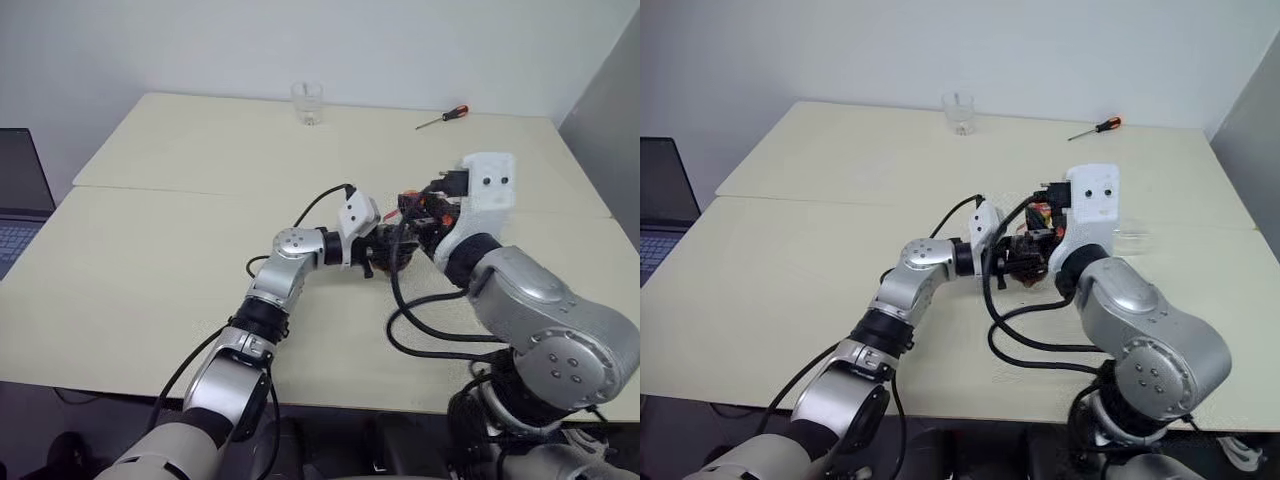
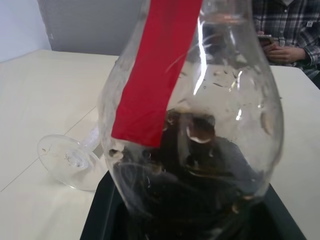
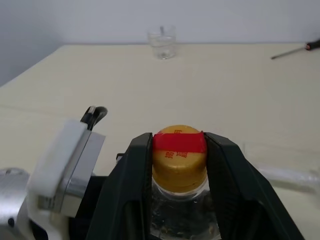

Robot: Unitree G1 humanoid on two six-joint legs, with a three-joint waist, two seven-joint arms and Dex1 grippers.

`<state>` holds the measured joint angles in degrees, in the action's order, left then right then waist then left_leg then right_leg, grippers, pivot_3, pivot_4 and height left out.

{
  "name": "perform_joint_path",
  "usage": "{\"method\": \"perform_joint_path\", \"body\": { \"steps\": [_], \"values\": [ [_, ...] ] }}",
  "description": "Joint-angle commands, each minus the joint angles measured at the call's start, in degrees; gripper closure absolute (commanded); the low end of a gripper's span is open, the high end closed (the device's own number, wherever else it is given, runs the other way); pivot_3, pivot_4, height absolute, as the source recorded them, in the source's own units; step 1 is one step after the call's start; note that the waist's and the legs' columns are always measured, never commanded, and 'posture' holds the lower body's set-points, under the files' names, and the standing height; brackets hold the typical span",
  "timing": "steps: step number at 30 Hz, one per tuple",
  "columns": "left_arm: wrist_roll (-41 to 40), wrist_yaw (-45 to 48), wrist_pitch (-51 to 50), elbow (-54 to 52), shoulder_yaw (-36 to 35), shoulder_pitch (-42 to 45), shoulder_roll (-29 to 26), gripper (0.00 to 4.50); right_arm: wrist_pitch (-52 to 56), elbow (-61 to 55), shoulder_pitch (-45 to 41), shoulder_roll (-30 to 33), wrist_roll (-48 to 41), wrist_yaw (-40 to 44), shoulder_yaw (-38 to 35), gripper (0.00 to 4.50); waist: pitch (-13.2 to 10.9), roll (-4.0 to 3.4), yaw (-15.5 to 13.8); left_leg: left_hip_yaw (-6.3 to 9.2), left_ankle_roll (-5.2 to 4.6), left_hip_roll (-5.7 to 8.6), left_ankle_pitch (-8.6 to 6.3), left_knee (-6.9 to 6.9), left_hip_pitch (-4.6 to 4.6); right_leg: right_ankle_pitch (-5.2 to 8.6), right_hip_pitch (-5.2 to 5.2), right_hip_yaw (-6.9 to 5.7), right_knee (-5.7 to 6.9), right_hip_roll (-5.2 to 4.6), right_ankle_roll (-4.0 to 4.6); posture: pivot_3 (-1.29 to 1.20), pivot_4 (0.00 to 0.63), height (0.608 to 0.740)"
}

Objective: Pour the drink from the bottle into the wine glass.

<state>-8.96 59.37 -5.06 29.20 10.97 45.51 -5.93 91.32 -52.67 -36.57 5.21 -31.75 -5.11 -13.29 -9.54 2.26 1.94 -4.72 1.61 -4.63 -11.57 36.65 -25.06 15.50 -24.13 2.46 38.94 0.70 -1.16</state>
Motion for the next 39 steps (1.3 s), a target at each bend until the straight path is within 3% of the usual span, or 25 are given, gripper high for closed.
{"method": "perform_joint_path", "body": {
  "steps": [1,4,8,13,16,20,24,29,33,39],
  "values": [
    [-2.05,0.16,0.07,-4.84,-0.64,0.00,0.38,3.17,-7.87,3.94,4.54,14.03,-4.84,16.87,-2.76,3.29,-0.01,0.01,-0.20,0.00,0.00,0.02,0.00,0.00,0.00,0.00,0.01,-0.02,-0.02,-0.02,0.00,0.00,0.150,0.740],
    [-2.41,0.19,-0.63,-6.58,-0.70,-1.22,0.09,3.21,-22.30,13.71,8.39,25.52,-4.11,31.11,-1.70,3.29,-0.03,0.00,-0.08,-0.01,-0.07,0.06,-0.04,-0.01,-0.01,0.01,0.05,0.00,-0.10,-0.03,-0.02,0.00,0.150,0.740],
    [-2.85,-0.48,-1.57,-8.50,-0.38,-2.33,-0.01,3.21,-41.06,30.14,6.95,34.71,1.42,45.01,5.41,3.29,-0.09,-0.05,0.75,0.01,-0.10,0.05,-0.06,-0.02,0.07,0.02,0.04,0.07,-0.02,0.10,-0.03,0.00,0.150,0.740],
    [-3.02,-2.51,-2.16,-9.97,-0.53,-3.24,-0.07,3.21,-53.87,45.56,-1.51,36.90,1.50,60.03,12.46,3.29,-0.18,-0.17,1.28,0.07,-0.12,0.04,-0.04,-0.02,0.19,0.01,0.05,0.08,0.09,0.27,-0.01,0.00,0.150,0.740],
    [-2.98,-2.93,-2.51,-10.99,-0.46,-3.88,-0.18,3.21,-59.40,52.56,-5.09,36.33,3.51,64.70,15.21,3.29,-0.21,-0.21,1.01,0.04,-0.13,0.04,-0.03,0.00,0.16,0.00,0.04,0.07,0.07,0.25,-0.01,0.00,0.150,0.740],
    [-2.34,-3.87,-2.45,-11.32,-0.58,-3.98,-0.24,3.21,-61.06,56.62,-8.34,35.06,3.88,65.13,15.47,3.29,-0.22,-0.22,0.52,-0.02,-0.13,0.05,-0.03,0.02,0.12,-0.01,0.04,0.13,0.04,0.18,0.01,0.00,0.150,0.740],
    [-2.38,-4.05,-2.71,-11.72,-0.52,-4.15,-0.34,3.21,-56.10,52.52,-6.12,36.40,1.54,65.22,14.78,3.29,-0.22,-0.22,-0.24,-0.06,-0.11,0.05,-0.04,0.02,0.11,-0.06,0.04,0.12,0.03,0.14,0.11,0.00,0.150,0.740],
    [-2.24,-3.90,-2.82,-11.40,-0.14,-3.98,-0.08,3.21,-48.30,45.64,-2.65,37.00,-3.33,62.40,11.30,1.51,-0.23,-0.23,-0.70,-0.07,-0.10,0.06,-0.04,0.05,0.04,-0.09,0.03,0.06,0.03,0.05,0.18,0.00,0.150,0.740],
    [-2.23,-2.93,-3.05,-10.83,0.29,-3.63,-0.18,3.21,-45.02,40.02,-0.05,35.81,-5.20,55.39,6.02,0.09,-0.24,-0.25,-0.45,-0.03,-0.10,0.07,-0.04,0.10,0.05,-0.05,0.04,0.08,0.07,0.06,0.09,0.00,0.150,0.740],
    [-2.09,-2.95,-3.17,-10.41,0.58,-3.47,-0.12,3.21,-35.22,22.82,7.27,35.57,-10.82,40.88,-5.09,0.00,-0.24,-0.26,-0.39,-0.01,-0.10,0.04,-0.03,0.08,0.05,-0.02,0.04,0.04,0.10,0.11,0.06,0.00,0.150,0.740]
  ]
}}
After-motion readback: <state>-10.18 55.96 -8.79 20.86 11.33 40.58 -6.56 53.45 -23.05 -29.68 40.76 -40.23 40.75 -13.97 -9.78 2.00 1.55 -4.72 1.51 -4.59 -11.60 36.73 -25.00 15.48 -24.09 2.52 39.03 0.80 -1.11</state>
